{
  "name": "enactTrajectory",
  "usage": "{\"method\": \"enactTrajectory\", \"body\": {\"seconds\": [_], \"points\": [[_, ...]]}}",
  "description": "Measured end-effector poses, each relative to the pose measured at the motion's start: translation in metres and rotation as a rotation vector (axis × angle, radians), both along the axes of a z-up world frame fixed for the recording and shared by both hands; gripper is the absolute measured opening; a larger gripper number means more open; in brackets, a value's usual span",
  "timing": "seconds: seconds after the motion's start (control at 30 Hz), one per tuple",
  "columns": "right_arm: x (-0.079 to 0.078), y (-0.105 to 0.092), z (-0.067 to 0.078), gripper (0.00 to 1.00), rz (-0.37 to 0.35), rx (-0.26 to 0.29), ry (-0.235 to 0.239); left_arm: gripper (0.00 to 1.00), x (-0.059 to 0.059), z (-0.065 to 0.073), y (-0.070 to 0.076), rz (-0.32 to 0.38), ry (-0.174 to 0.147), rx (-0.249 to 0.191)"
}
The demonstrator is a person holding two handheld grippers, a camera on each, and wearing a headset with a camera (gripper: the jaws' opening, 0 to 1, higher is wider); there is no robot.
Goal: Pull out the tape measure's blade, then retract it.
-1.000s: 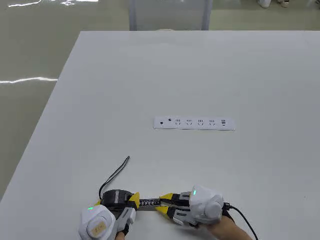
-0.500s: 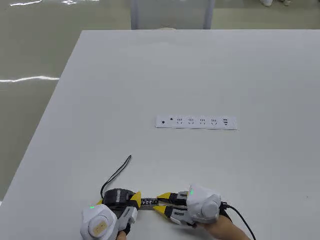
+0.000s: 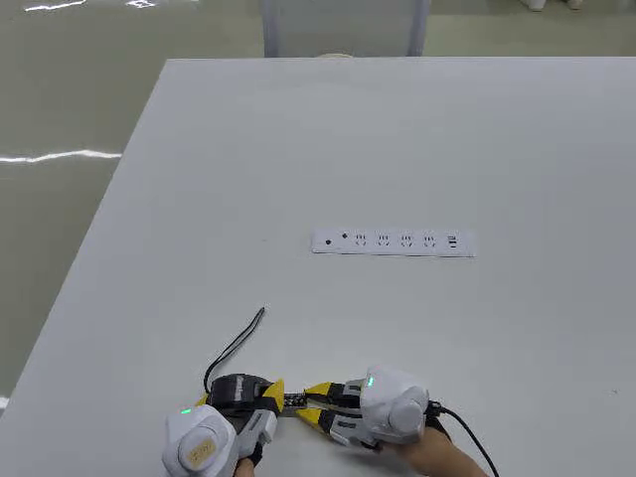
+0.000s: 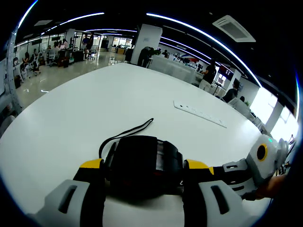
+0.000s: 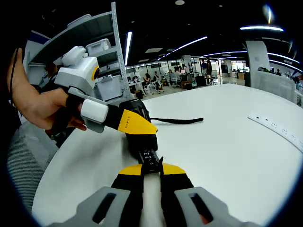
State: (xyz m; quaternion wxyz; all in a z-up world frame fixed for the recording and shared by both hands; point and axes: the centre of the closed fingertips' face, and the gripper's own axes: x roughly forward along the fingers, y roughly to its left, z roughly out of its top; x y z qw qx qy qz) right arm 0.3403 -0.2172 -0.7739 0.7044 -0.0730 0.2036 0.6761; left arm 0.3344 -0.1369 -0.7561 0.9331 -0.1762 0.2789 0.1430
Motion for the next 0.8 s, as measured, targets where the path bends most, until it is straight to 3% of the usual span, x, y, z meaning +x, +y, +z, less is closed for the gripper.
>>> {"method": "enactTrajectory", "body": {"seconds": [0.8], "points": [[-0.005,0.019,-0.004,0.11,0.027,-0.010,-0.014,0.64,0.000,-0.001,0.001,-0.002,-0.003,-0.002]]}}
